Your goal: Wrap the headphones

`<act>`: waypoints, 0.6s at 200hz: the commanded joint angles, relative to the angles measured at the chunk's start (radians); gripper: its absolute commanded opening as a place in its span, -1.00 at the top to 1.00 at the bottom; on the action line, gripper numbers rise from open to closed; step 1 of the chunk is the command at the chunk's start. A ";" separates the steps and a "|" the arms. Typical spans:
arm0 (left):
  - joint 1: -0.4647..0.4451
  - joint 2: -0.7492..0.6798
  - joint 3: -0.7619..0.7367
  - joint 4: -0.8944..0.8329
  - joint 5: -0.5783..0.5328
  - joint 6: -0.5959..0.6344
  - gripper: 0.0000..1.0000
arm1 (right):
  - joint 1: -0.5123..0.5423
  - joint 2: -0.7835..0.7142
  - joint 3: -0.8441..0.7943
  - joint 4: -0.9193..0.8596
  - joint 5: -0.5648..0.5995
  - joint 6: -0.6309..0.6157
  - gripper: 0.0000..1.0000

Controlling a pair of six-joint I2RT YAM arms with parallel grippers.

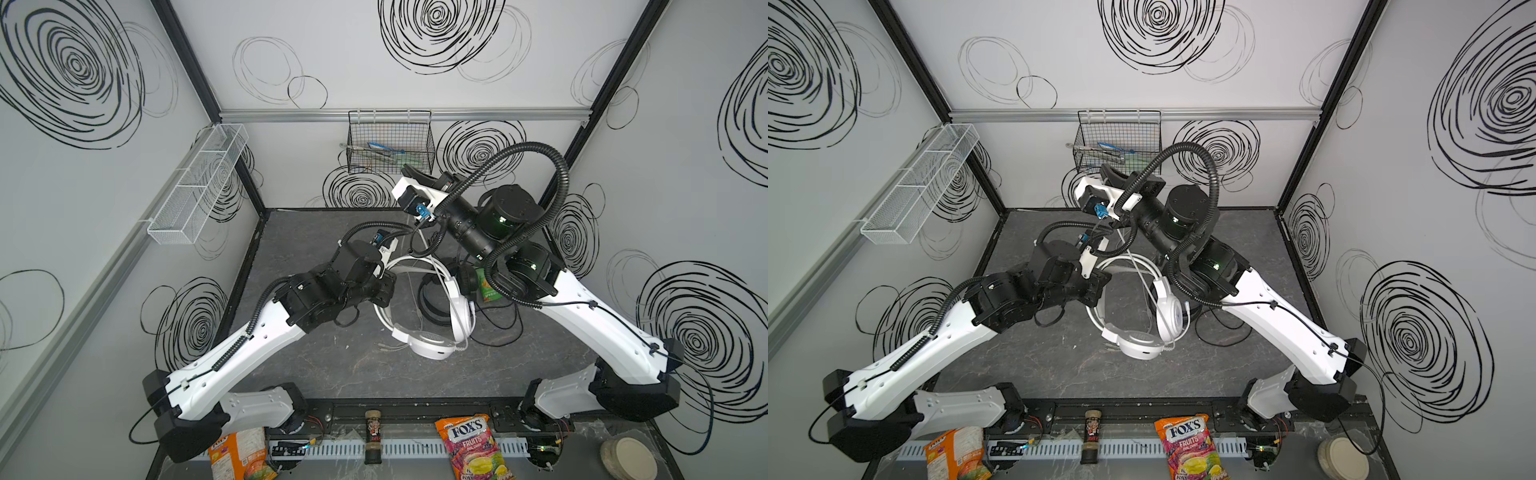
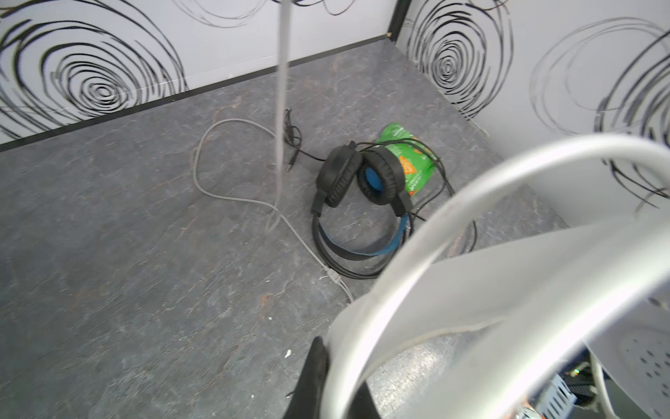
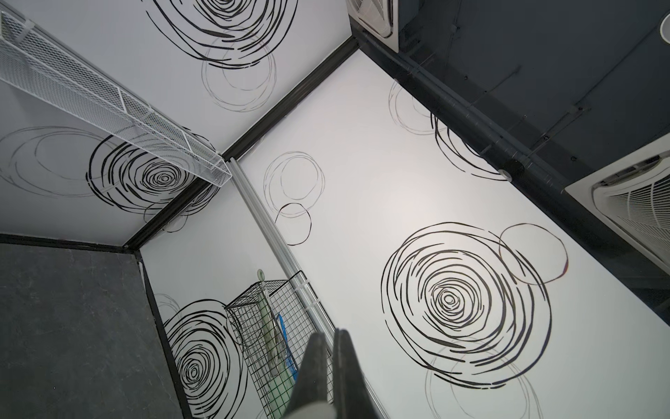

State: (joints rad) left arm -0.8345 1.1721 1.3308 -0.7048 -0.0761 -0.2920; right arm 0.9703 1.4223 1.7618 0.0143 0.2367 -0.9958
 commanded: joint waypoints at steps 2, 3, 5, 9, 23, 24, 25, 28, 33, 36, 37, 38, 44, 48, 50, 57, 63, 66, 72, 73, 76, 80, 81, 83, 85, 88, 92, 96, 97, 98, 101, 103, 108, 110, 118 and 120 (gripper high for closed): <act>-0.011 -0.070 -0.017 0.168 0.130 0.021 1.00 | -0.029 -0.030 -0.013 0.059 0.026 0.058 0.90; -0.011 -0.071 -0.018 0.171 0.134 0.022 1.00 | -0.029 -0.030 -0.014 0.057 0.026 0.062 0.90; -0.012 -0.075 -0.020 0.176 0.142 0.024 1.00 | -0.033 -0.031 -0.017 0.056 0.025 0.063 0.90; -0.014 -0.083 -0.022 0.187 0.155 0.029 1.00 | -0.037 -0.033 -0.023 0.053 0.024 0.070 0.89; -0.016 -0.108 -0.027 0.224 0.200 0.041 1.00 | -0.056 -0.044 -0.042 0.044 0.017 0.091 0.84; -0.016 -0.109 -0.028 0.226 0.203 0.041 1.00 | -0.057 -0.044 -0.043 0.043 0.016 0.093 0.84; -0.016 -0.111 -0.028 0.228 0.207 0.041 1.00 | -0.058 -0.045 -0.043 0.042 0.015 0.095 0.83; -0.015 -0.115 -0.028 0.234 0.218 0.042 1.00 | -0.063 -0.046 -0.046 0.040 0.012 0.100 0.82; -0.017 -0.121 -0.028 0.242 0.238 0.046 1.00 | -0.069 -0.049 -0.052 0.037 0.008 0.108 0.80; -0.016 -0.123 -0.028 0.245 0.249 0.047 1.00 | -0.073 -0.051 -0.054 0.035 0.005 0.112 0.79; -0.016 -0.123 -0.027 0.245 0.252 0.048 1.00 | -0.074 -0.051 -0.055 0.034 0.004 0.113 0.78; -0.015 -0.125 -0.027 0.247 0.256 0.048 1.00 | -0.076 -0.052 -0.056 0.034 0.004 0.114 0.78; -0.016 -0.128 -0.026 0.253 0.281 0.052 1.00 | -0.083 -0.054 -0.060 0.030 -0.001 0.121 0.77; -0.017 -0.131 -0.025 0.256 0.300 0.054 1.00 | -0.088 -0.055 -0.063 0.030 -0.002 0.123 0.76; -0.016 -0.132 -0.025 0.258 0.310 0.056 1.00 | -0.090 -0.055 -0.065 0.030 -0.003 0.126 0.76; -0.016 -0.137 -0.027 0.268 0.346 0.057 1.00 | -0.101 -0.058 -0.069 0.030 -0.008 0.134 0.75; -0.015 -0.140 -0.029 0.280 0.373 0.054 1.00 | -0.112 -0.061 -0.074 0.029 -0.017 0.144 0.73; -0.016 -0.143 -0.029 0.287 0.388 0.051 1.00 | -0.116 -0.063 -0.076 0.027 -0.022 0.149 0.72; -0.016 -0.148 -0.028 0.299 0.415 0.044 1.00 | -0.126 -0.065 -0.080 0.025 -0.033 0.158 0.71; -0.016 -0.149 -0.028 0.301 0.419 0.043 1.00 | -0.127 -0.066 -0.081 0.024 -0.034 0.159 0.70; -0.016 -0.151 -0.026 0.306 0.427 0.039 1.00 | -0.131 -0.067 -0.085 0.024 -0.039 0.163 0.70; -0.016 -0.152 -0.023 0.314 0.447 0.034 1.00 | -0.134 -0.069 -0.089 0.023 -0.041 0.164 0.70; -0.015 -0.153 -0.023 0.315 0.449 0.032 1.00 | -0.134 -0.069 -0.089 0.024 -0.042 0.164 0.70; -0.015 -0.153 -0.021 0.319 0.456 0.029 1.00 | -0.135 -0.069 -0.091 0.024 -0.044 0.166 0.70; -0.015 -0.154 -0.020 0.323 0.462 0.027 1.00 | -0.137 -0.070 -0.092 0.022 -0.046 0.166 0.70; -0.015 -0.156 -0.017 0.327 0.471 0.023 1.00 | -0.138 -0.071 -0.094 0.021 -0.047 0.168 0.70; -0.015 -0.156 -0.013 0.332 0.481 0.019 1.00 | -0.141 -0.073 -0.095 0.020 -0.051 0.171 0.69; -0.016 -0.157 -0.008 0.335 0.489 0.017 1.00 | -0.145 -0.072 -0.097 0.019 -0.054 0.177 0.70; -0.016 -0.158 -0.007 0.336 0.491 0.016 1.00 | -0.145 -0.072 -0.097 0.019 -0.055 0.178 0.69; -0.016 -0.158 -0.005 0.338 0.492 0.014 1.00 | -0.145 -0.072 -0.098 0.019 -0.055 0.180 0.70; -0.015 -0.159 -0.002 0.341 0.496 0.011 1.00 | -0.147 -0.074 -0.099 0.019 -0.058 0.186 0.70; -0.015 -0.160 0.000 0.343 0.500 0.010 1.00 | -0.149 -0.073 -0.099 0.019 -0.059 0.188 0.69; -0.015 -0.163 0.005 0.346 0.502 0.008 1.00 | -0.154 -0.072 -0.099 0.020 -0.061 0.197 0.70; -0.016 -0.164 0.008 0.346 0.503 0.008 1.00 | -0.155 -0.072 -0.099 0.021 -0.062 0.201 0.70; -0.014 -0.168 0.021 0.346 0.509 0.005 1.00 | -0.163 -0.072 -0.099 0.025 -0.066 0.215 0.70; -0.014 -0.169 0.024 0.346 0.512 0.006 1.00 | -0.165 -0.072 -0.099 0.025 -0.068 0.219 0.70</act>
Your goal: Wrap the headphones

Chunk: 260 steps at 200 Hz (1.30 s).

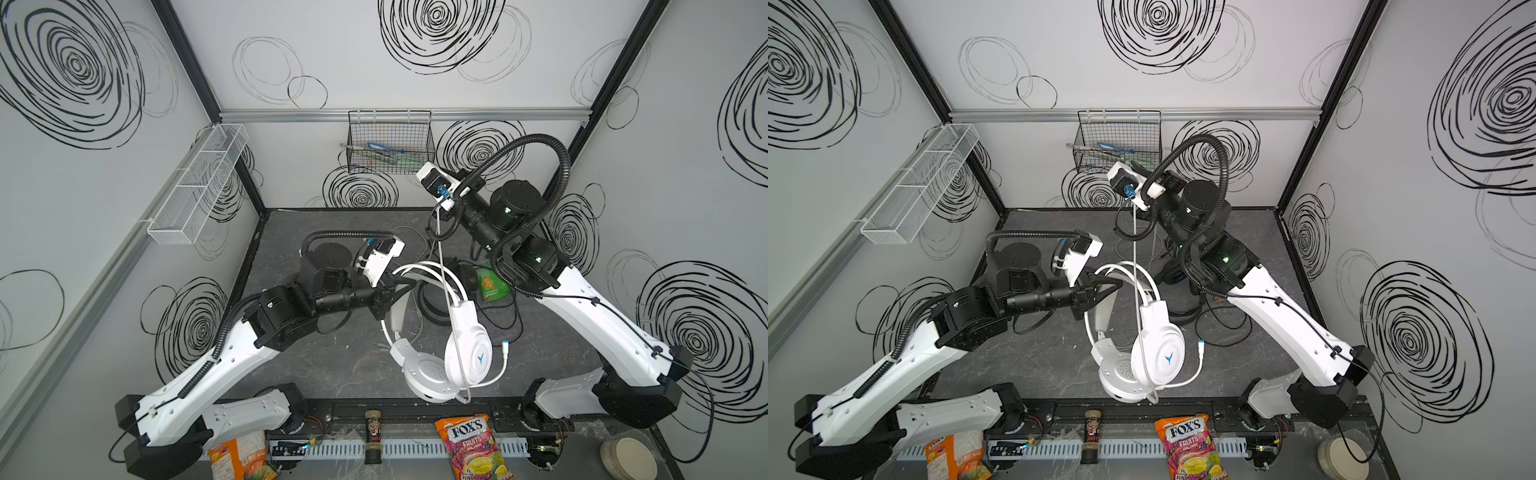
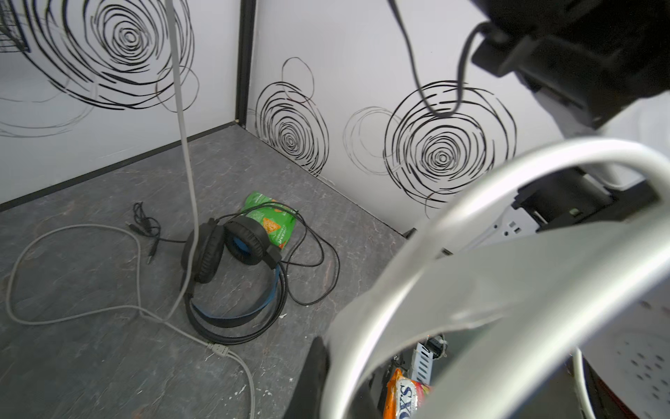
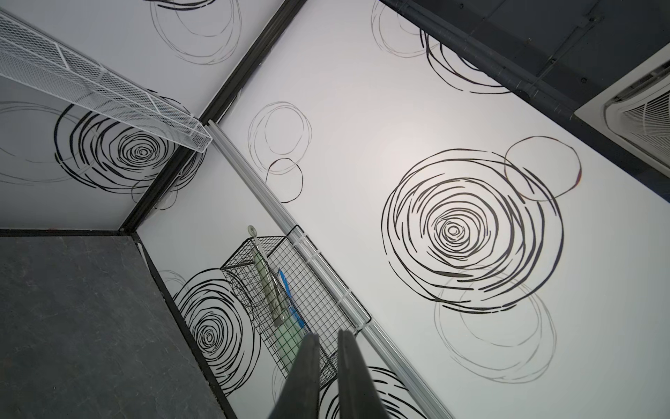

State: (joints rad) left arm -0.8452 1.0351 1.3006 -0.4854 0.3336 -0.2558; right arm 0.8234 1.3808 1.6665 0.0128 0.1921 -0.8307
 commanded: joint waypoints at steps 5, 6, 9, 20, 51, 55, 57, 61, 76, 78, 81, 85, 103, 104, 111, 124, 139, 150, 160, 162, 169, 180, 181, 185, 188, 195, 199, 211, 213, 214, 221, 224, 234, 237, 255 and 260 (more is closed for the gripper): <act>-0.003 -0.032 0.063 0.125 0.110 -0.030 1.00 | -0.024 -0.031 -0.004 0.028 -0.027 0.065 0.70; -0.002 -0.032 0.064 0.126 0.112 -0.031 1.00 | -0.025 -0.032 -0.004 0.028 -0.029 0.066 0.70; -0.001 -0.032 0.069 0.125 0.117 -0.032 1.00 | -0.029 -0.031 -0.004 0.029 -0.033 0.074 0.70; 0.002 -0.029 0.092 0.125 0.134 -0.037 1.00 | -0.038 -0.032 -0.009 0.028 -0.051 0.090 0.70; 0.006 -0.027 0.135 0.166 0.145 -0.067 1.00 | -0.052 -0.057 -0.063 0.075 -0.109 0.140 0.56; 0.007 -0.027 0.141 0.170 0.145 -0.073 1.00 | -0.058 -0.062 -0.071 0.085 -0.120 0.151 0.52; 0.007 -0.027 0.146 0.172 0.144 -0.074 1.00 | -0.062 -0.065 -0.076 0.088 -0.125 0.161 0.51; 0.007 -0.025 0.154 0.174 0.144 -0.077 1.00 | -0.069 -0.071 -0.086 0.098 -0.137 0.178 0.48; 0.008 -0.016 0.194 0.163 0.131 -0.081 1.00 | -0.111 -0.096 -0.138 0.152 -0.194 0.263 0.41; 0.008 -0.015 0.199 0.160 0.128 -0.081 1.00 | -0.119 -0.099 -0.148 0.161 -0.201 0.275 0.40; 0.008 -0.012 0.207 0.157 0.123 -0.082 1.00 | -0.129 -0.104 -0.161 0.172 -0.216 0.296 0.39; 0.008 -0.011 0.216 0.152 0.116 -0.080 1.00 | -0.141 -0.109 -0.176 0.189 -0.235 0.322 0.37; 0.008 -0.005 0.253 0.134 0.071 -0.077 1.00 | -0.172 -0.118 -0.242 0.248 -0.281 0.408 0.35; 0.009 -0.005 0.255 0.132 0.067 -0.077 1.00 | -0.172 -0.118 -0.245 0.250 -0.283 0.412 0.35; 0.007 -0.002 0.270 0.127 0.044 -0.081 1.00 | -0.177 -0.117 -0.268 0.268 -0.300 0.443 0.35; 0.002 0.003 0.294 0.125 -0.002 -0.092 1.00 | -0.184 -0.109 -0.315 0.312 -0.332 0.497 0.36; -0.002 0.012 0.326 0.124 -0.057 -0.103 1.00 | -0.184 -0.090 -0.349 0.346 -0.356 0.544 0.38; -0.003 0.021 0.352 0.118 -0.085 -0.110 1.00 | -0.185 -0.072 -0.366 0.372 -0.368 0.580 0.38; -0.004 0.033 0.372 0.111 -0.089 -0.110 1.00 | -0.185 -0.059 -0.375 0.390 -0.383 0.597 0.39; -0.004 0.036 0.377 0.110 -0.091 -0.111 1.00 | -0.185 -0.057 -0.378 0.394 -0.387 0.601 0.39; -0.004 0.044 0.390 0.107 -0.089 -0.112 1.00 | -0.185 -0.051 -0.385 0.406 -0.394 0.613 0.39; -0.004 0.050 0.396 0.119 -0.087 -0.123 1.00 | -0.185 -0.047 -0.397 0.432 -0.401 0.634 0.37; -0.004 0.050 0.396 0.121 -0.087 -0.124 1.00 | -0.185 -0.047 -0.398 0.434 -0.403 0.636 0.37; -0.004 0.051 0.395 0.132 -0.086 -0.132 1.00 | -0.185 -0.048 -0.404 0.443 -0.405 0.645 0.35; -0.004 0.050 0.392 0.140 -0.084 -0.138 1.00 | -0.185 -0.049 -0.407 0.448 -0.410 0.651 0.34; -0.003 0.050 0.386 0.167 -0.078 -0.153 1.00 | -0.185 -0.050 -0.416 0.454 -0.418 0.662 0.32; -0.004 0.050 0.381 0.183 -0.076 -0.163 1.00 | -0.184 -0.052 -0.421 0.457 -0.423 0.668 0.31; -0.003 0.050 0.372 0.236 -0.071 -0.199 1.00 | -0.182 -0.058 -0.439 0.464 -0.429 0.684 0.29; -0.004 0.052 0.371 0.244 -0.069 -0.205 1.00 | -0.182 -0.059 -0.441 0.467 -0.430 0.687 0.29; -0.004 0.051 0.370 0.248 -0.069 -0.207 1.00 | -0.182 -0.059 -0.442 0.467 -0.430 0.689 0.28; -0.003 0.057 0.370 0.277 -0.067 -0.223 1.00 | -0.181 -0.064 -0.453 0.472 -0.432 0.699 0.28; -0.003 0.059 0.371 0.290 -0.065 -0.228 1.00 | -0.180 -0.065 -0.458 0.474 -0.434 0.701 0.27; -0.002 0.069 0.377 0.326 -0.061 -0.248 1.00 | -0.178 -0.069 -0.467 0.480 -0.438 0.710 0.25; -0.002 0.073 0.380 0.336 -0.061 -0.253 1.00 | -0.177 -0.071 -0.470 0.480 -0.440 0.711 0.24; -0.003 0.094 0.393 0.386 -0.057 -0.279 1.00 | -0.171 -0.072 -0.479 0.486 -0.448 0.720 0.21; -0.002 0.100 0.395 0.397 -0.056 -0.286 1.00 | -0.170 -0.072 -0.482 0.489 -0.453 0.723 0.19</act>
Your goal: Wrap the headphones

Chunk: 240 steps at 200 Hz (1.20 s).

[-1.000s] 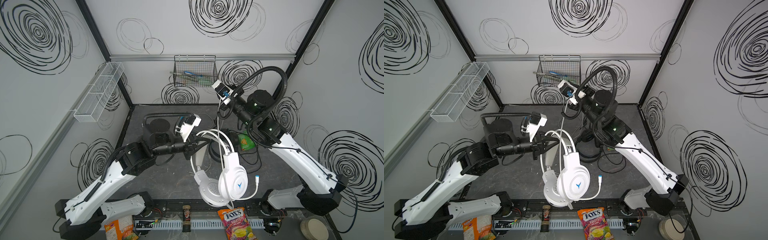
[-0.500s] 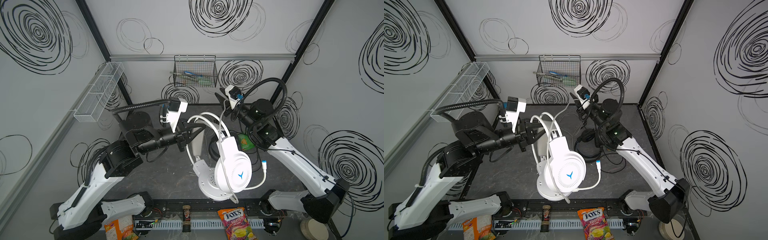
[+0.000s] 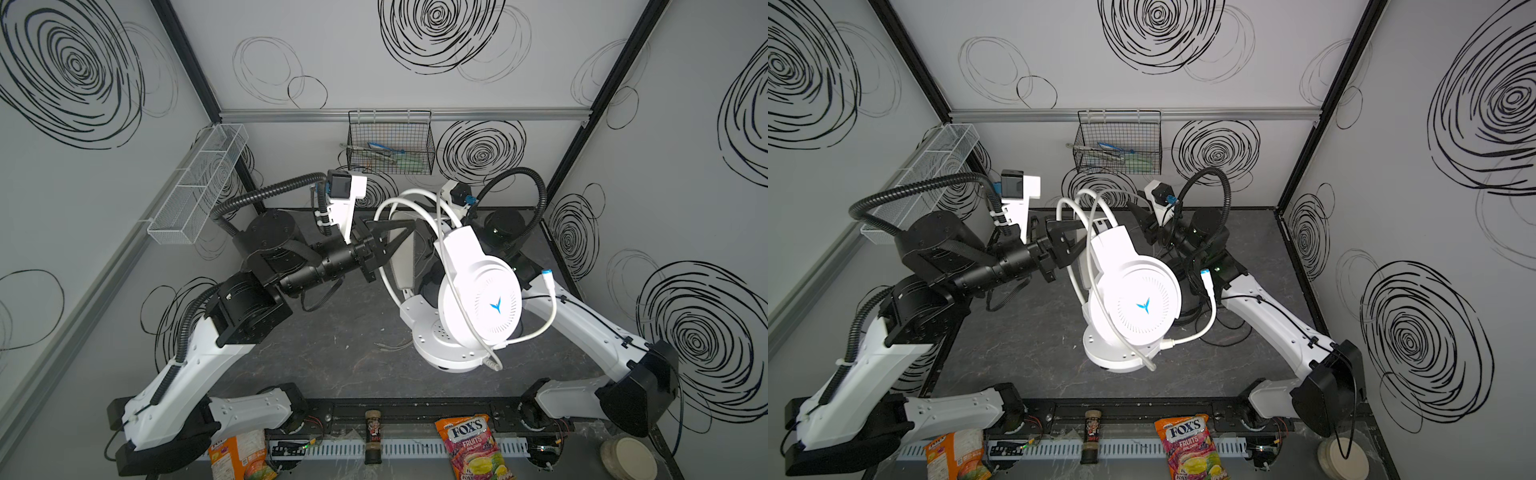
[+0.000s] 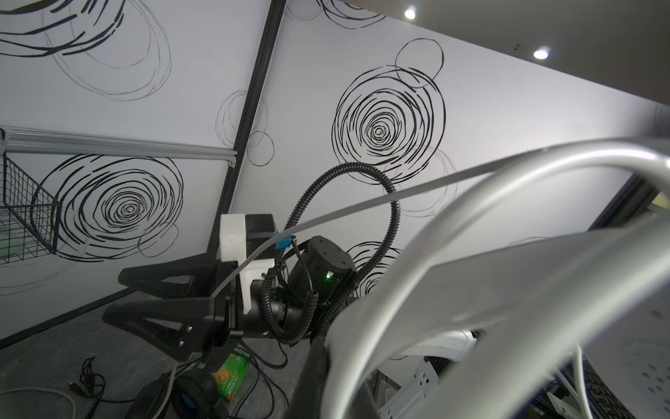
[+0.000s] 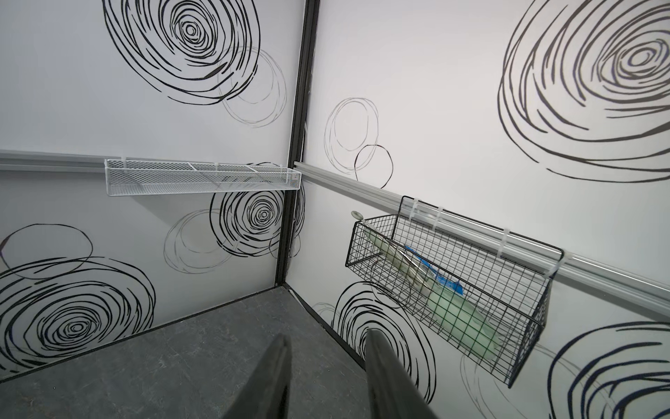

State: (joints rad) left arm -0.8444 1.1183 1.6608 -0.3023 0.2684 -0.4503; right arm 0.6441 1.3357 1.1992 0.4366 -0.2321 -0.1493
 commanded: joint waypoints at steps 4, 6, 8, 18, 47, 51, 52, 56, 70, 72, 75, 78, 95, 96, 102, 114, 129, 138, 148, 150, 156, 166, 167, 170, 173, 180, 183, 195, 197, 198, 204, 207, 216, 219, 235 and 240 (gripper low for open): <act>-0.003 0.021 0.038 0.222 0.011 -0.096 1.00 | 0.011 -0.026 -0.017 0.069 -0.032 0.043 0.19; -0.002 0.024 0.040 0.225 0.011 -0.099 1.00 | 0.012 -0.025 -0.018 0.069 -0.034 0.045 0.19; -0.002 0.025 0.041 0.228 0.011 -0.101 1.00 | 0.013 -0.024 -0.018 0.070 -0.037 0.046 0.18; -0.002 0.036 0.051 0.242 0.009 -0.112 1.00 | 0.016 -0.021 -0.021 0.075 -0.051 0.052 0.18; 0.000 0.048 0.088 0.220 -0.057 -0.110 1.00 | 0.036 -0.013 -0.033 0.078 -0.063 0.062 0.16; 0.001 0.047 0.091 0.215 -0.068 -0.110 1.00 | 0.040 -0.013 -0.036 0.079 -0.063 0.063 0.17; 0.002 0.046 0.092 0.215 -0.071 -0.110 1.00 | 0.040 -0.013 -0.037 0.079 -0.063 0.064 0.17; 0.003 0.045 0.094 0.212 -0.082 -0.110 1.00 | 0.043 -0.013 -0.041 0.081 -0.062 0.069 0.17; 0.015 0.049 0.111 0.191 -0.094 -0.110 1.00 | 0.048 -0.014 -0.072 0.113 -0.061 0.117 0.15; 0.017 0.050 0.114 0.187 -0.094 -0.108 1.00 | 0.049 -0.014 -0.074 0.115 -0.062 0.122 0.15; 0.018 0.051 0.119 0.182 -0.096 -0.108 1.00 | 0.050 -0.013 -0.079 0.121 -0.064 0.131 0.15; 0.019 0.053 0.123 0.177 -0.097 -0.107 1.00 | 0.051 -0.012 -0.083 0.126 -0.066 0.141 0.15; 0.023 0.059 0.140 0.160 -0.104 -0.104 1.00 | 0.069 -0.005 -0.098 0.128 -0.072 0.151 0.16; 0.023 0.058 0.141 0.160 -0.105 -0.104 1.00 | 0.070 -0.005 -0.099 0.128 -0.072 0.150 0.15; 0.024 0.057 0.142 0.161 -0.108 -0.104 1.00 | 0.076 -0.003 -0.102 0.127 -0.071 0.148 0.15; 0.025 0.057 0.143 0.167 -0.109 -0.104 1.00 | 0.078 -0.001 -0.109 0.126 -0.071 0.149 0.15; 0.027 0.057 0.147 0.173 -0.110 -0.104 1.00 | 0.075 -0.005 -0.121 0.125 -0.064 0.149 0.16; 0.030 0.059 0.153 0.177 -0.111 -0.104 1.00 | 0.070 -0.010 -0.132 0.125 -0.065 0.149 0.16; 0.034 0.061 0.162 0.177 -0.112 -0.106 1.00 | 0.066 -0.017 -0.144 0.121 -0.068 0.149 0.16; 0.034 0.061 0.163 0.177 -0.111 -0.105 1.00 | 0.064 -0.019 -0.149 0.120 -0.069 0.149 0.16; 0.036 0.063 0.168 0.176 -0.110 -0.105 1.00 | 0.065 -0.022 -0.156 0.119 -0.072 0.149 0.17; 0.038 0.066 0.176 0.174 -0.107 -0.107 1.00 | 0.064 -0.029 -0.171 0.116 -0.081 0.147 0.16; 0.038 0.065 0.177 0.175 -0.106 -0.107 1.00 | 0.065 -0.029 -0.172 0.116 -0.083 0.147 0.16; 0.039 0.066 0.178 0.174 -0.105 -0.107 1.00 | 0.065 -0.029 -0.177 0.116 -0.089 0.148 0.16; 0.040 0.067 0.180 0.173 -0.103 -0.107 1.00 | 0.065 -0.029 -0.181 0.114 -0.096 0.146 0.16; 0.041 0.066 0.180 0.174 -0.100 -0.105 1.00 | 0.068 -0.030 -0.186 0.108 -0.106 0.137 0.17; 0.042 0.066 0.180 0.174 -0.099 -0.105 1.00 | 0.070 -0.029 -0.188 0.103 -0.109 0.135 0.18; 0.044 0.062 0.176 0.174 -0.100 -0.103 1.00 | 0.077 -0.032 -0.199 0.099 -0.117 0.129 0.20; 0.044 0.062 0.175 0.174 -0.100 -0.102 1.00 | 0.077 -0.033 -0.204 0.100 -0.118 0.130 0.20; 0.045 0.061 0.174 0.175 -0.100 -0.102 1.00 | 0.077 -0.034 -0.205 0.101 -0.118 0.130 0.21; 0.047 0.057 0.171 0.179 -0.101 -0.103 1.00 | 0.078 -0.037 -0.219 0.105 -0.120 0.137 0.22; 0.047 0.056 0.170 0.180 -0.101 -0.102 1.00 | 0.078 -0.039 -0.221 0.105 -0.122 0.137 0.23; 0.051 0.055 0.171 0.181 -0.099 -0.103 1.00 | 0.078 -0.042 -0.237 0.106 -0.126 0.145 0.24; 0.052 0.055 0.172 0.181 -0.097 -0.105 1.00 | 0.080 -0.044 -0.242 0.106 -0.128 0.146 0.25; 0.057 0.057 0.178 0.181 -0.096 -0.106 1.00 | 0.084 -0.050 -0.263 0.090 -0.140 0.146 0.31; 0.057 0.057 0.178 0.183 -0.096 -0.107 1.00 | 0.084 -0.053 -0.269 0.082 -0.143 0.144 0.34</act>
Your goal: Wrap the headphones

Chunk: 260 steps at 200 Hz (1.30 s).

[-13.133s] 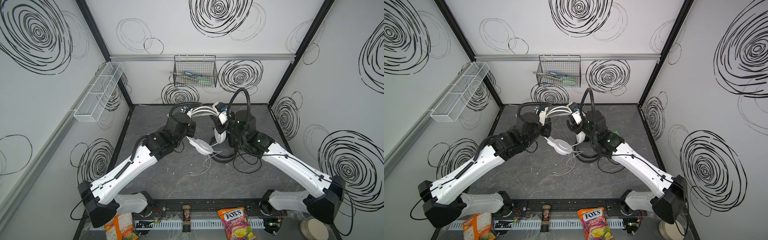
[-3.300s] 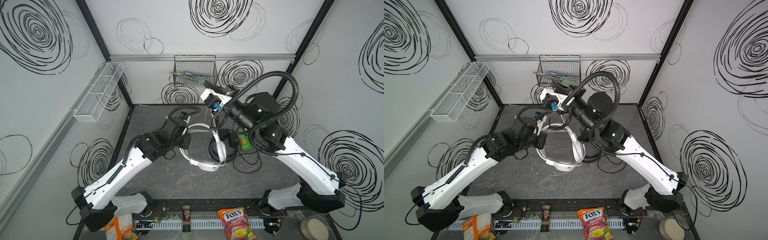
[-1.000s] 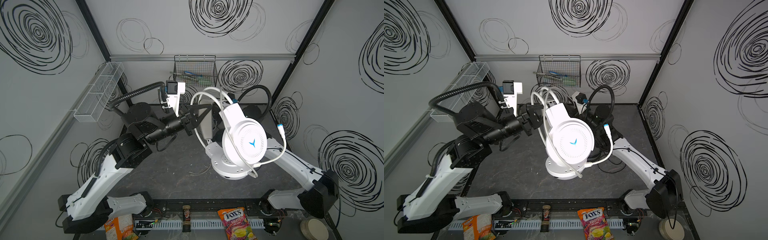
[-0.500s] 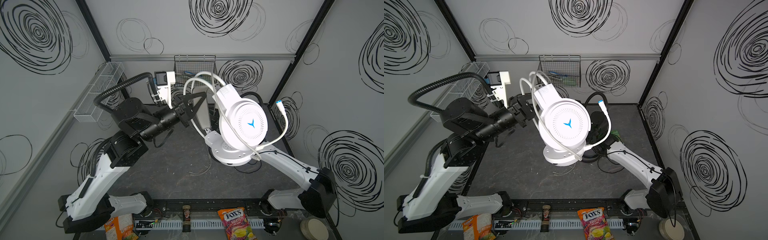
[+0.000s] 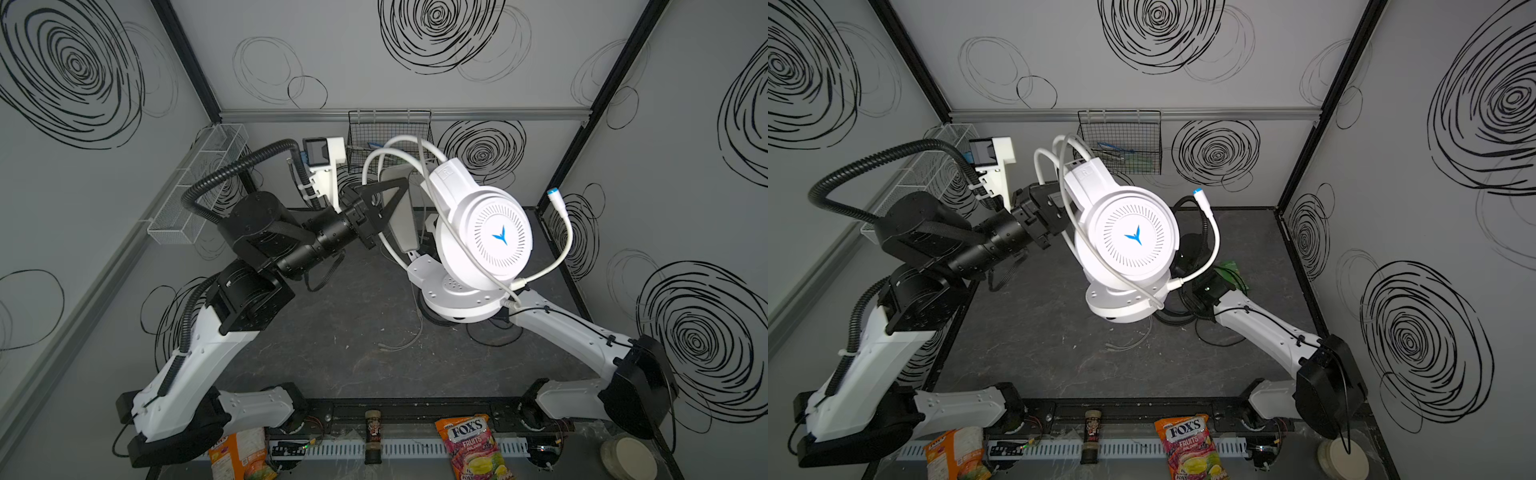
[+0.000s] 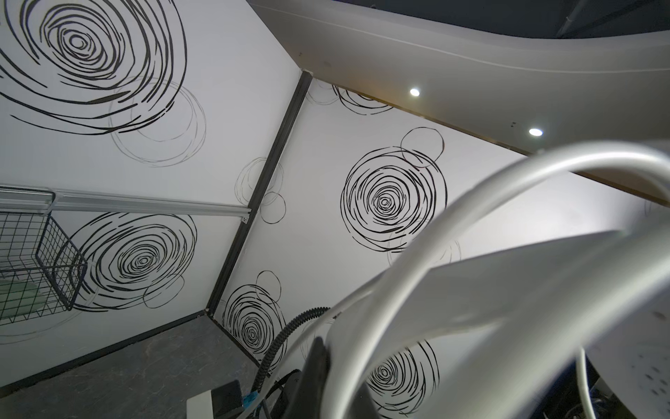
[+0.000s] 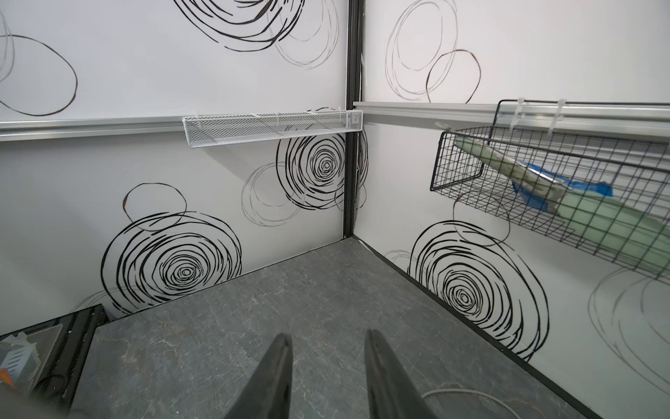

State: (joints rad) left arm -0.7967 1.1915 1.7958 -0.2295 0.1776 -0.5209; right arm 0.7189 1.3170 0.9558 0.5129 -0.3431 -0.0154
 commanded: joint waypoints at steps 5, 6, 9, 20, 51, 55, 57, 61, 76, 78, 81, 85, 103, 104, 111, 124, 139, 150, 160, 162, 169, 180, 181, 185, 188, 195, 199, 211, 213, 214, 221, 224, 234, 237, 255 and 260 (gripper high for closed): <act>0.010 -0.016 0.043 0.112 -0.004 -0.037 1.00 | 0.010 -0.037 -0.034 0.001 -0.031 0.011 0.37; 0.010 -0.017 0.043 0.112 -0.004 -0.037 1.00 | 0.010 -0.038 -0.035 0.000 -0.031 0.011 0.37; 0.010 -0.017 0.043 0.113 -0.005 -0.038 1.00 | 0.010 -0.040 -0.041 0.000 -0.031 0.011 0.39; 0.011 -0.017 0.040 0.118 -0.006 -0.040 1.00 | 0.010 -0.047 -0.060 -0.001 -0.034 0.011 0.44; 0.023 -0.016 0.039 0.128 0.003 -0.050 1.00 | 0.013 -0.050 -0.082 -0.005 -0.042 0.009 0.61; 0.030 -0.016 0.039 0.130 0.005 -0.053 1.00 | 0.012 -0.050 -0.083 -0.005 -0.044 0.009 0.63; 0.030 -0.016 0.039 0.131 0.006 -0.055 1.00 | 0.013 -0.050 -0.082 -0.006 -0.046 0.008 0.65; 0.036 -0.017 0.039 0.133 0.008 -0.057 1.00 | 0.014 -0.049 -0.082 -0.006 -0.048 0.008 0.68; 0.055 -0.017 0.040 0.141 0.008 -0.068 1.00 | 0.014 -0.048 -0.082 -0.012 -0.048 0.004 0.78; 0.057 -0.016 0.040 0.142 0.007 -0.070 1.00 | 0.015 -0.048 -0.082 -0.013 -0.049 0.003 0.79; 0.061 -0.016 0.042 0.143 0.005 -0.073 1.00 | 0.016 -0.050 -0.083 -0.015 -0.048 0.002 0.81; 0.069 -0.017 0.042 0.143 0.001 -0.078 1.00 | 0.016 -0.049 -0.081 -0.019 -0.050 0.002 0.84; 0.131 -0.010 0.051 0.137 -0.040 -0.119 1.00 | 0.019 -0.057 -0.064 -0.056 -0.061 -0.003 1.00; 0.135 -0.010 0.052 0.136 -0.043 -0.122 1.00 | 0.019 -0.056 -0.061 -0.061 -0.061 -0.003 1.00; 0.164 -0.009 0.053 0.136 -0.066 -0.144 1.00 | 0.024 -0.058 -0.047 -0.088 -0.066 -0.008 1.00; 0.213 -0.006 0.051 0.118 -0.126 -0.180 1.00 | 0.047 -0.062 -0.016 -0.158 -0.071 -0.034 1.00; 0.260 -0.006 0.042 0.110 -0.180 -0.212 1.00 | 0.087 -0.067 0.017 -0.234 -0.070 -0.072 1.00; 0.286 0.004 0.047 0.084 -0.224 -0.239 1.00 | 0.120 -0.075 0.032 -0.283 -0.064 -0.096 1.00; 0.309 0.021 0.068 0.040 -0.258 -0.259 1.00 | 0.147 -0.085 0.036 -0.313 -0.057 -0.113 1.00; 0.313 0.025 0.074 0.030 -0.264 -0.260 1.00 | 0.152 -0.088 0.036 -0.318 -0.055 -0.114 1.00; 0.321 0.038 0.096 -0.011 -0.292 -0.258 1.00 | 0.168 -0.098 0.037 -0.332 -0.047 -0.125 1.00; 0.330 0.051 0.121 -0.054 -0.340 -0.243 1.00 | 0.190 -0.112 0.044 -0.362 -0.034 -0.143 1.00; 0.329 0.052 0.121 -0.057 -0.344 -0.241 1.00 | 0.190 -0.113 0.045 -0.365 -0.032 -0.145 1.00; 0.332 0.053 0.123 -0.061 -0.362 -0.234 1.00 | 0.198 -0.118 0.049 -0.379 -0.026 -0.153 1.00; 0.333 0.053 0.122 -0.065 -0.374 -0.230 1.00 | 0.202 -0.121 0.054 -0.389 -0.022 -0.159 1.00; 0.339 0.054 0.119 -0.073 -0.406 -0.228 1.00 | 0.211 -0.129 0.064 -0.414 -0.008 -0.171 1.00; 0.344 0.054 0.118 -0.076 -0.420 -0.227 1.00 | 0.218 -0.133 0.068 -0.426 -0.003 -0.177 1.00; 0.347 0.058 0.110 -0.080 -0.474 -0.212 1.00 | 0.235 -0.148 0.084 -0.460 0.019 -0.197 1.00; 0.347 0.060 0.110 -0.082 -0.484 -0.209 1.00 | 0.241 -0.150 0.087 -0.467 0.025 -0.201 1.00; 0.347 0.061 0.109 -0.083 -0.488 -0.208 1.00 | 0.243 -0.151 0.090 -0.470 0.027 -0.202 1.00; 0.347 0.065 0.103 -0.087 -0.517 -0.196 1.00 | 0.263 -0.158 0.107 -0.494 0.047 -0.220 1.00; 0.347 0.068 0.101 -0.087 -0.529 -0.187 1.00 | 0.272 -0.160 0.116 -0.508 0.059 -0.227 1.00; 0.340 0.075 0.091 -0.092 -0.579 -0.150 1.00 | 0.310 -0.166 0.155 -0.557 0.106 -0.259 1.00; 0.336 0.079 0.089 -0.096 -0.597 -0.133 1.00 | 0.325 -0.168 0.167 -0.576 0.126 -0.271 1.00; 0.307 0.090 0.062 -0.109 -0.700 -0.020 1.00 | 0.409 -0.179 0.251 -0.658 0.244 -0.332 1.00; 0.295 0.091 0.050 -0.110 -0.732 0.016 1.00 | 0.427 -0.182 0.273 -0.679 0.273 -0.349 1.00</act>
State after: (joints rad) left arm -0.4683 1.2789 1.8702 -0.3977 -0.3611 -0.6422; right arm 1.0622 1.1748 1.1168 -0.0376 -0.2302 -0.2539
